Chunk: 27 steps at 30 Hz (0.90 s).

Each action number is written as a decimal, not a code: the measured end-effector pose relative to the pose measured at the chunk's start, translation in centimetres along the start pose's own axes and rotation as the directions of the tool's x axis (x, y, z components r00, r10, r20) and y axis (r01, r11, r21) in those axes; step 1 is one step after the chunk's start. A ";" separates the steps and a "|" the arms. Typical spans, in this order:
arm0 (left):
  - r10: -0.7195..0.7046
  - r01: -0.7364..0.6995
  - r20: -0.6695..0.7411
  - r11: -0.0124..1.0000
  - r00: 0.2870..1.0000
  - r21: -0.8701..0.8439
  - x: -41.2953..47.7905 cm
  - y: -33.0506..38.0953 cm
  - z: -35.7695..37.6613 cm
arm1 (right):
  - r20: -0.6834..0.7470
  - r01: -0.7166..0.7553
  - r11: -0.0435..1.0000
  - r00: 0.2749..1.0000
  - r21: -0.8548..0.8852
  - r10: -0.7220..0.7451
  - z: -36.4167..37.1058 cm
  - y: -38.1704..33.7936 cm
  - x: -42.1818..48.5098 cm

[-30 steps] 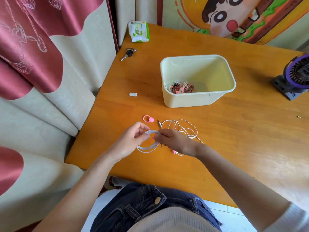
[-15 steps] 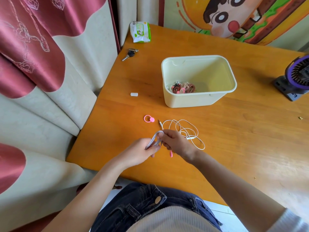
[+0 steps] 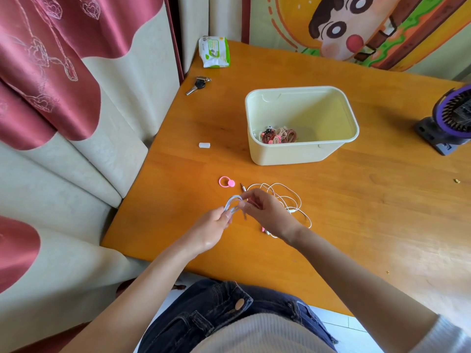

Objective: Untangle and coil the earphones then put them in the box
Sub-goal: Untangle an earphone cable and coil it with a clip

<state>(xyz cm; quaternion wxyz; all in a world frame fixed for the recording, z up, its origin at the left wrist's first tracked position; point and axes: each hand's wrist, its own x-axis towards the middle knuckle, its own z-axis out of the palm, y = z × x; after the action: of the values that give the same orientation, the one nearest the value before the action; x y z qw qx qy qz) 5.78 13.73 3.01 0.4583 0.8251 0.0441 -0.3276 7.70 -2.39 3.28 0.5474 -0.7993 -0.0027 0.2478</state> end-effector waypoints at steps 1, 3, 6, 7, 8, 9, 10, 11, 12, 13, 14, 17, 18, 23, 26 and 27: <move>-0.005 0.006 -0.018 0.999 1.000 0.039 0.1 0.0 -0.1 | -0.023 -0.009 0.999 1.000 -0.038 0.008 -0.1 0.0 0.1; -0.022 0.033 -0.058 0.980 0.998 0.196 0.2 0.0 -0.4 | -0.075 -0.003 0.991 0.997 -0.135 -0.008 -0.5 -0.1 0.3; 0.019 0.037 -0.095 0.835 0.995 0.549 0.2 0.2 -0.6 | -0.138 0.076 0.968 0.984 -0.239 -0.112 -0.9 -1.0 0.3; 0.040 0.015 -0.077 0.796 0.996 0.605 0.2 0.3 -0.5 | -0.152 0.107 0.968 0.978 -0.227 -0.143 -1.0 -1.4 0.2; 0.057 -0.012 -0.050 0.769 0.997 0.639 0.2 0.4 -0.4 | -0.158 0.134 0.969 0.973 -0.206 -0.168 -0.9 -1.8 0.3; 0.076 -0.040 -0.025 0.750 0.997 0.660 0.2 0.6 -0.1 | -0.159 0.153 0.969 0.970 -0.196 -0.185 -0.8 -2.1 0.3; 0.092 -0.061 -0.010 0.734 0.996 0.676 0.2 0.9 0.3 | -0.156 0.163 0.965 0.968 -0.206 -0.197 -0.5 -2.4 0.4; 0.114 -0.079 -0.006 0.722 0.993 0.688 0.2 1.3 0.6 | -0.148 0.163 0.958 0.968 -0.236 -0.202 -0.1 -2.6 0.5; 0.144 -0.094 -0.012 0.707 0.990 0.701 0.3 1.6 1.0 | -0.134 0.149 0.949 0.972 -0.277 -0.191 0.3 -2.7 0.7; 0.176 -0.104 -0.025 0.686 0.984 0.720 0.3 2.0 1.3 | -0.116 0.116 0.938 0.980 -0.327 -0.162 0.8 -2.7 0.8; 0.196 -0.102 -0.040 0.659 0.980 0.745 0.3 2.4 1.5 | -0.099 0.075 0.920 0.987 -0.384 -0.122 1.2 -2.6 0.9; 0.239 -0.088 -0.089 0.641 0.967 0.762 0.2 2.5 1.9 | -0.108 -0.047 0.831 0.994 -0.555 -0.016 1.7 -2.2 1.2; 0.252 -0.092 -0.101 0.652 0.962 0.752 0.2 2.4 2.0 | -0.115 -0.068 0.805 0.993 -0.589 0.000 1.6 -2.1 1.2; 0.269 -0.090 -0.167 0.734 0.949 0.673 0.2 2.4 2.3 | -0.069 -0.067 0.677 0.997 -0.733 0.024 1.3 -2.2 0.4; 0.264 -0.083 -0.221 0.796 0.939 0.600 0.2 2.1 2.6 | -0.042 -0.050 0.639 0.999 -0.768 0.028 1.1 -2.6 0.1; 0.269 -0.091 -0.242 0.822 0.932 0.562 0.2 2.0 2.6 | -0.034 -0.048 0.632 0.999 -0.774 0.034 1.1 -2.7 0.0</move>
<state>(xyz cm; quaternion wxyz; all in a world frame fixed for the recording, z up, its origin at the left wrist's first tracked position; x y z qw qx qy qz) 5.35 10.51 3.40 0.2225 0.9620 -0.0579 -0.1474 8.00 -0.39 5.34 0.1464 -0.9586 -0.0859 0.2288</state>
